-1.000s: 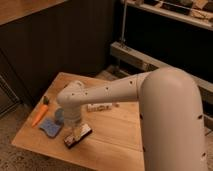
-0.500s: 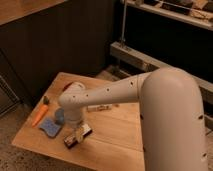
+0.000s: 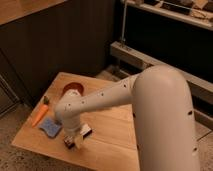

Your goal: Place the eraser in the ceramic cup

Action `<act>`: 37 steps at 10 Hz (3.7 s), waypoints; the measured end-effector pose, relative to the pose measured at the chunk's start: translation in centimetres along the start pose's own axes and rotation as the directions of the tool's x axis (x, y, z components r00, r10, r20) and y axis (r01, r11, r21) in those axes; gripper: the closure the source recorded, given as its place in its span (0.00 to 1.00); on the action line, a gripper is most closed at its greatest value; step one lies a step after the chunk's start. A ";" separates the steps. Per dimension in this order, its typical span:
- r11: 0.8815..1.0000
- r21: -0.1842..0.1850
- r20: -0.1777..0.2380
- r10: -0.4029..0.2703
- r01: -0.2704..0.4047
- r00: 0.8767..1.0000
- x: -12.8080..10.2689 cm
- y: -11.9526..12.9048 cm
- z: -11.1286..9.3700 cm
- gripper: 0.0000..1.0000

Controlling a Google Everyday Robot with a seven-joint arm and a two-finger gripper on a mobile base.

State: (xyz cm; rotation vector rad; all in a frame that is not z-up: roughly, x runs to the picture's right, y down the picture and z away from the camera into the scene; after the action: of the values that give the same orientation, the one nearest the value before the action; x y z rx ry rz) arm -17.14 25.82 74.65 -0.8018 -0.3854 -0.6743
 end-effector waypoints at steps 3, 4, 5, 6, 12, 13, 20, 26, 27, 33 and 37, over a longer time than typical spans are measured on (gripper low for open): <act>0.999 0.031 -0.029 -0.020 0.021 0.999 -0.8 -1.9 -0.2 0.35; 0.999 0.040 -0.038 -0.028 0.030 0.999 -1.0 -2.6 -0.3 0.35; 0.999 0.041 -0.041 -0.030 0.032 0.999 -1.0 -2.8 -0.2 0.35; 0.999 0.042 -0.043 -0.032 0.034 0.999 -1.1 -3.0 0.0 0.35; 1.000 0.028 -0.025 -0.010 0.011 1.000 -0.7 -3.0 1.1 0.35; 1.000 0.026 -0.023 -0.008 0.009 1.000 -0.7 -3.0 1.2 0.35; 1.000 -0.002 0.002 0.012 -0.012 1.000 -0.9 -3.0 2.6 0.44; 1.000 -0.024 0.012 0.019 -0.019 1.000 -1.0 -3.3 2.7 0.44; 0.999 -0.024 0.015 0.022 -0.022 1.000 -1.1 -3.4 2.6 0.44; 0.999 -0.041 0.027 0.037 -0.036 0.999 -1.1 -3.5 2.7 0.56; 0.998 -0.039 0.026 0.043 -0.042 0.999 -1.1 -3.8 2.5 0.70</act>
State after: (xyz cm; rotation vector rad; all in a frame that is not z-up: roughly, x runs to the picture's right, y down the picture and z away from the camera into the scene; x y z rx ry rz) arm -20.67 26.26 77.70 -0.8544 -0.3797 -0.6334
